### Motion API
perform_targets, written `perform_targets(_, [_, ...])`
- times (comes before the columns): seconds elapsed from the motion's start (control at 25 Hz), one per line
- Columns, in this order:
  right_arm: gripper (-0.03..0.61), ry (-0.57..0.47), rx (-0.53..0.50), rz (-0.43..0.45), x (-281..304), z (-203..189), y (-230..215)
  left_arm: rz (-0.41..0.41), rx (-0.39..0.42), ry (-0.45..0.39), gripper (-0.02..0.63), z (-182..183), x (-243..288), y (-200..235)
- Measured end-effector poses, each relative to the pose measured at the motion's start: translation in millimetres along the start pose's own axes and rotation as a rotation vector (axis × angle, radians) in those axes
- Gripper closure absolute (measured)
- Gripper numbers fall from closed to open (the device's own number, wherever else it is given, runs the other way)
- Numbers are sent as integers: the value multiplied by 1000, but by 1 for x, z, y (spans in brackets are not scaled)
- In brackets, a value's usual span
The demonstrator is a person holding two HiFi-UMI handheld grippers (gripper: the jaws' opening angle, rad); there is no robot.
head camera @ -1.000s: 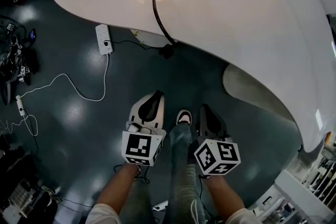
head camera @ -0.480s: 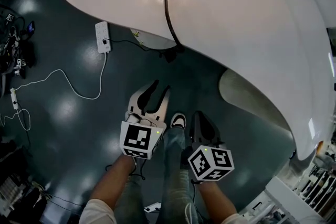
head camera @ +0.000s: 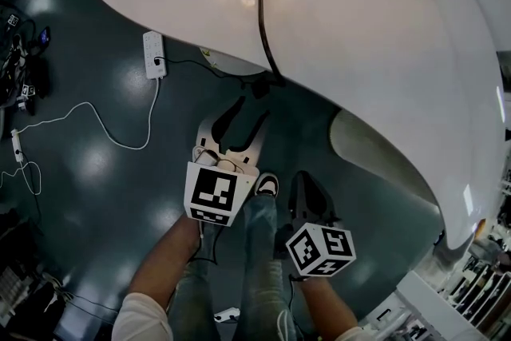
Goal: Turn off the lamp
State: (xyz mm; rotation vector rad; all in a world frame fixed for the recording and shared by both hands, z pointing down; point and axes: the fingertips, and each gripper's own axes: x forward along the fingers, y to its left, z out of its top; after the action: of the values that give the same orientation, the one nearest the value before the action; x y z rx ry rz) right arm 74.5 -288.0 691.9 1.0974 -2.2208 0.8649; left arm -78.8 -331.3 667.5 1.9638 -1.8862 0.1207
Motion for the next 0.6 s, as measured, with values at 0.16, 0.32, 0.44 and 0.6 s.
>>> perform_targets(0.16, [580,8,1,-7,3,0,-1,-4,20,18,442,7,11,7])
perform_targets(0.32, [580,22,-5,-3,2,-4,1,-14,33,7,442,14,13,6])
perform_targets(0.44, [580,27,-2,-3,1,-5,2,-14,32,-8,442,20,14,5])
perform_targets(0.6, [580,28,5,-4,2,-6,3,-3,37,-6,443,25,19,9])
